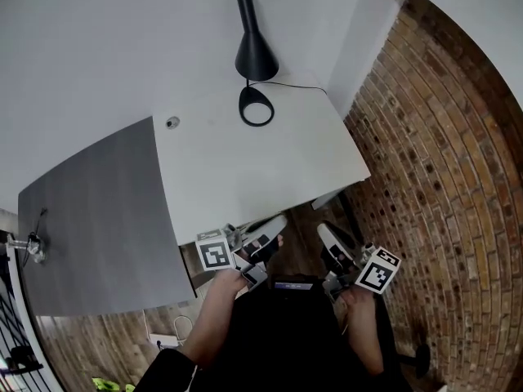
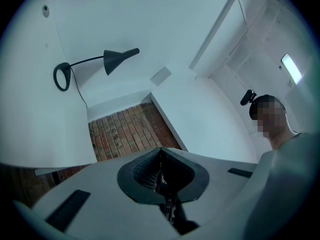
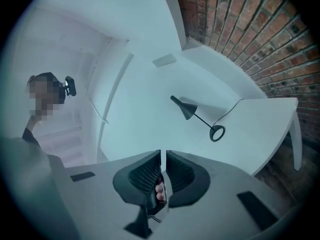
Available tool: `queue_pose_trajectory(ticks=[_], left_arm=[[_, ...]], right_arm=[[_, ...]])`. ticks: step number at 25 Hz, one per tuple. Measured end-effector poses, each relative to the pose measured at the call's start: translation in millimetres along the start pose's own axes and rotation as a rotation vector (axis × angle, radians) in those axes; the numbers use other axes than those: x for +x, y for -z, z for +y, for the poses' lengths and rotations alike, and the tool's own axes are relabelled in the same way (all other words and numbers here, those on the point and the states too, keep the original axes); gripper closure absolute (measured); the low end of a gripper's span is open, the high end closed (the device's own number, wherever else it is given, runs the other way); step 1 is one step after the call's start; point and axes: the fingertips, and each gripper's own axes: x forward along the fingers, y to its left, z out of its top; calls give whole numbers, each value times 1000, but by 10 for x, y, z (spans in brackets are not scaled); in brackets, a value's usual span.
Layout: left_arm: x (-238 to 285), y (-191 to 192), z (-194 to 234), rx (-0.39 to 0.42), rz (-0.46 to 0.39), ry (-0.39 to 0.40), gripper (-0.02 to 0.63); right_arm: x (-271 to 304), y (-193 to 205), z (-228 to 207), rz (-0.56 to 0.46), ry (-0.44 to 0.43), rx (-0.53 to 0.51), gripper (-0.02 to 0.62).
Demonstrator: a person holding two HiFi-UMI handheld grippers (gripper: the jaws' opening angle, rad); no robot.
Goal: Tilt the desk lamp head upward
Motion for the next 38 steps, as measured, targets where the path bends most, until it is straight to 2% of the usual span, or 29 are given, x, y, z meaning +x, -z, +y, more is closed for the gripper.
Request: queue_pose_trajectory(ticks=[8, 15, 20, 29, 35, 38], left_arm=[[206, -360, 393, 22, -78, -74, 592], [584, -773, 776, 53, -192, -168, 592], [767, -936, 908, 74, -263, -218, 592], [1018, -953, 1056, 99, -284, -270, 592], [947, -1025, 1093, 105, -293, -298, 592], [917, -1138, 1116, 105, -290, -279, 592]], right_arm=[[401, -252, -448, 76, -75, 73, 577], [710, -790, -810, 154, -177, 80, 577], [863, -1049, -1024, 218, -236, 94, 577], [996, -1327, -1199, 263, -303, 111, 577], [1135, -1297, -1200, 281, -325, 141, 577], [1260, -1254, -1176, 287, -331, 139, 577]])
